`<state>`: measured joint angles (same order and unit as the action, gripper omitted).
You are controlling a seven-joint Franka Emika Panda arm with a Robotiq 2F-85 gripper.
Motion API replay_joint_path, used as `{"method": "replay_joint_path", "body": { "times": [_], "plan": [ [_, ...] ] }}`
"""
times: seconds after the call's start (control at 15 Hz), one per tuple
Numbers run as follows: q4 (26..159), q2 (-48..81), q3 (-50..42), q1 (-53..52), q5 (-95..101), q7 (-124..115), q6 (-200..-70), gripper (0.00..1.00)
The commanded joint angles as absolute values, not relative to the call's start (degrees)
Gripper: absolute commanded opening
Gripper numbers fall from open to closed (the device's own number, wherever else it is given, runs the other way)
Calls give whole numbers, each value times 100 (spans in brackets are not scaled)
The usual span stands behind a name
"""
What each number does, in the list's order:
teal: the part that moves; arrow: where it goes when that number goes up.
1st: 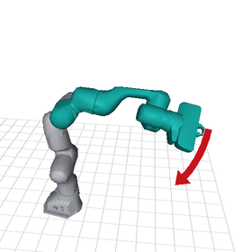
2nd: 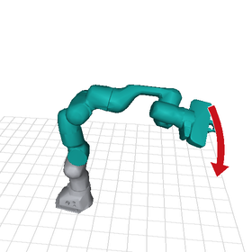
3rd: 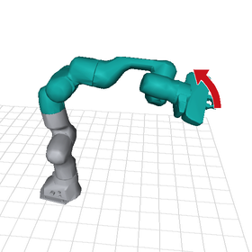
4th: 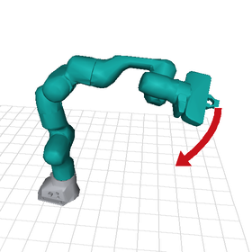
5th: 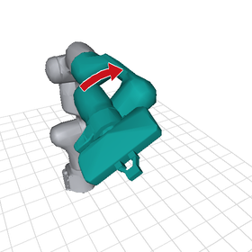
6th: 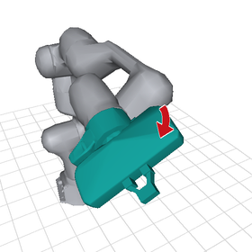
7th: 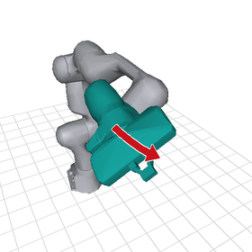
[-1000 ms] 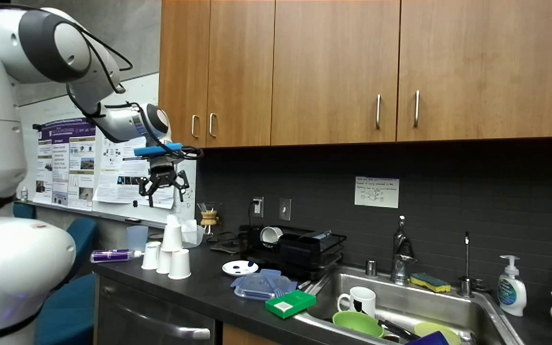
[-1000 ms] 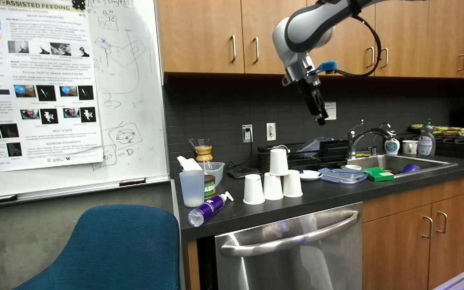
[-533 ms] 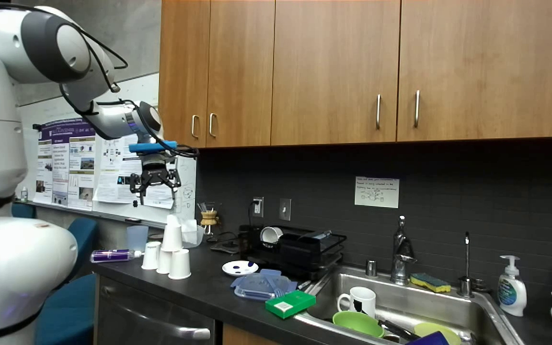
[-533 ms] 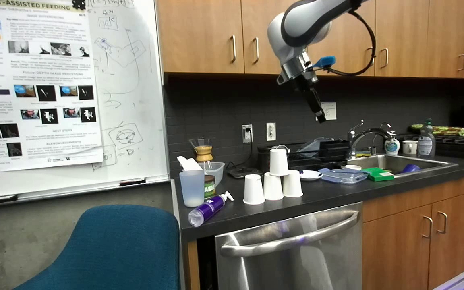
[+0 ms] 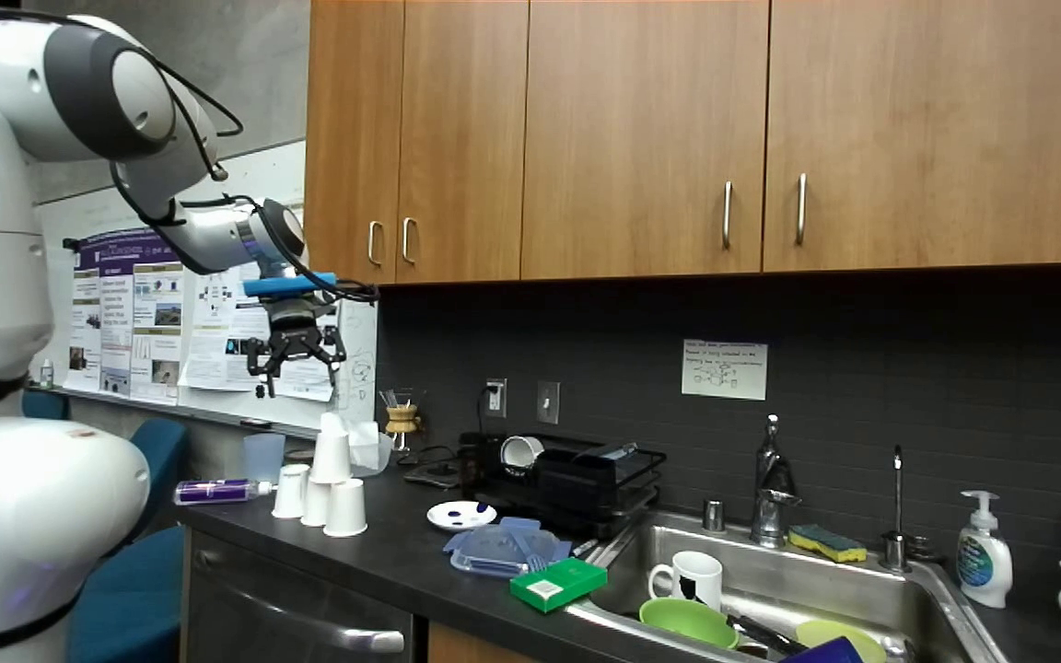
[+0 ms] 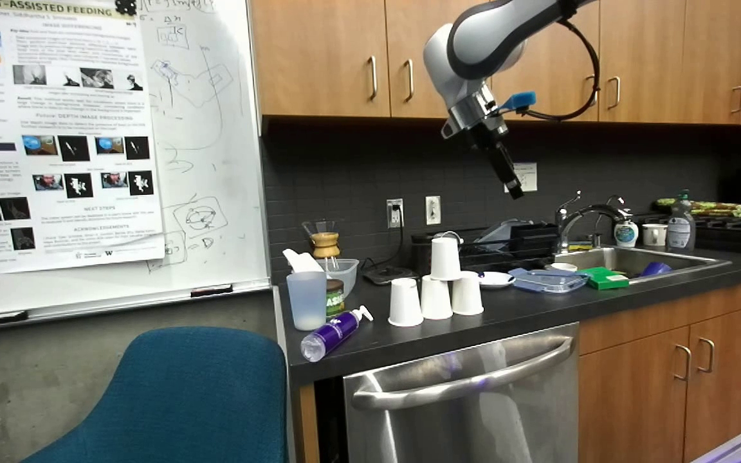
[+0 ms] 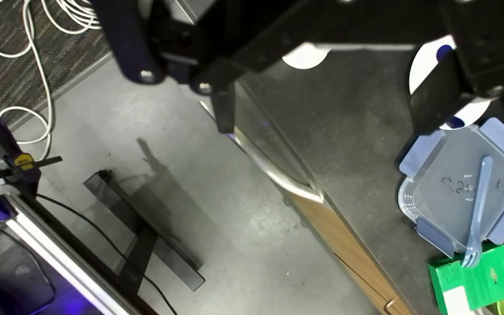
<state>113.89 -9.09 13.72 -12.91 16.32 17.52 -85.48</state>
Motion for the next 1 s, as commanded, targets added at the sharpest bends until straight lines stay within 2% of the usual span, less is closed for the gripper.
{"method": "replay_joint_path", "body": {
  "times": [0.0,0.93],
  "plan": [
    [11439,-930,1319,-1291,1778,1703,-8481,100],
    [11522,-910,1215,-1227,1976,1498,-8575,100]
  ]
}}
